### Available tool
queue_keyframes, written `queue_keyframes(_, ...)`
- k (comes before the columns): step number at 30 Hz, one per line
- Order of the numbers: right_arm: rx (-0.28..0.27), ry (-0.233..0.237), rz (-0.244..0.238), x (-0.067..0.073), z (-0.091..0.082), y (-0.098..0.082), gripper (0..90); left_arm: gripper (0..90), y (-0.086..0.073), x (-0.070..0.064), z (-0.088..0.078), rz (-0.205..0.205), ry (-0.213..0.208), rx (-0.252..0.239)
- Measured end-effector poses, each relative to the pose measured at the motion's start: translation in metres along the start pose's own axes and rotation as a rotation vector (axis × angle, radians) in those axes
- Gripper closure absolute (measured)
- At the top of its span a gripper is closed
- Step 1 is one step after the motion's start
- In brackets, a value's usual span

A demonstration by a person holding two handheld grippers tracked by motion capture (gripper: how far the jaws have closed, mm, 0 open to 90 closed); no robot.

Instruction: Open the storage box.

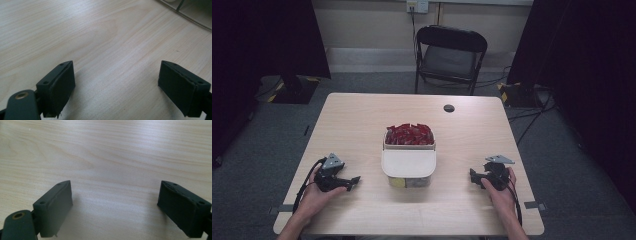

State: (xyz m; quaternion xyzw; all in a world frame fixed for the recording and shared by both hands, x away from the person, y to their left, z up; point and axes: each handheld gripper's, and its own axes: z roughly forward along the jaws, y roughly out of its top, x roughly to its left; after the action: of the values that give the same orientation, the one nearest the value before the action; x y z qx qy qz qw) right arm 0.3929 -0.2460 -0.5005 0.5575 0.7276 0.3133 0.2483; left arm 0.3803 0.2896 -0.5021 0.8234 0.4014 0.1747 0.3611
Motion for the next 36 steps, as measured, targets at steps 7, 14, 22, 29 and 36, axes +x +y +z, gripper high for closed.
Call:
queue_keyframes(7, 0.002, -0.005, 0.004, 0.001, 0.0, 0.0, 11.9, 13.3, 0.0, 0.0, 0.0, -0.001, 0.0, -0.003)
queue_keyframes(14, 0.01, -0.002, 0.012, 0.001, -0.001, 0.001, 13.7, 13.3, 0.0, 0.0, 0.0, -0.001, 0.002, -0.001)
queue_keyframes(22, 0.02, 0.012, 0.019, 0.002, -0.003, 0.004, 14.6, 13.3, 0.0, 0.0, 0.0, -0.003, 0.003, -0.001)
queue_keyframes(29, 0.002, 0.018, 0.031, 0.002, -0.009, 0.005, 14.6, 13.3, 0.0, 0.0, 0.0, -0.002, 0.003, -0.001)
queue_keyframes(36, -0.019, 0.033, 0.036, 0.002, -0.017, 0.009, 15.5, 13.3, 0.0, 0.0, 0.0, -0.003, 0.003, -0.001)
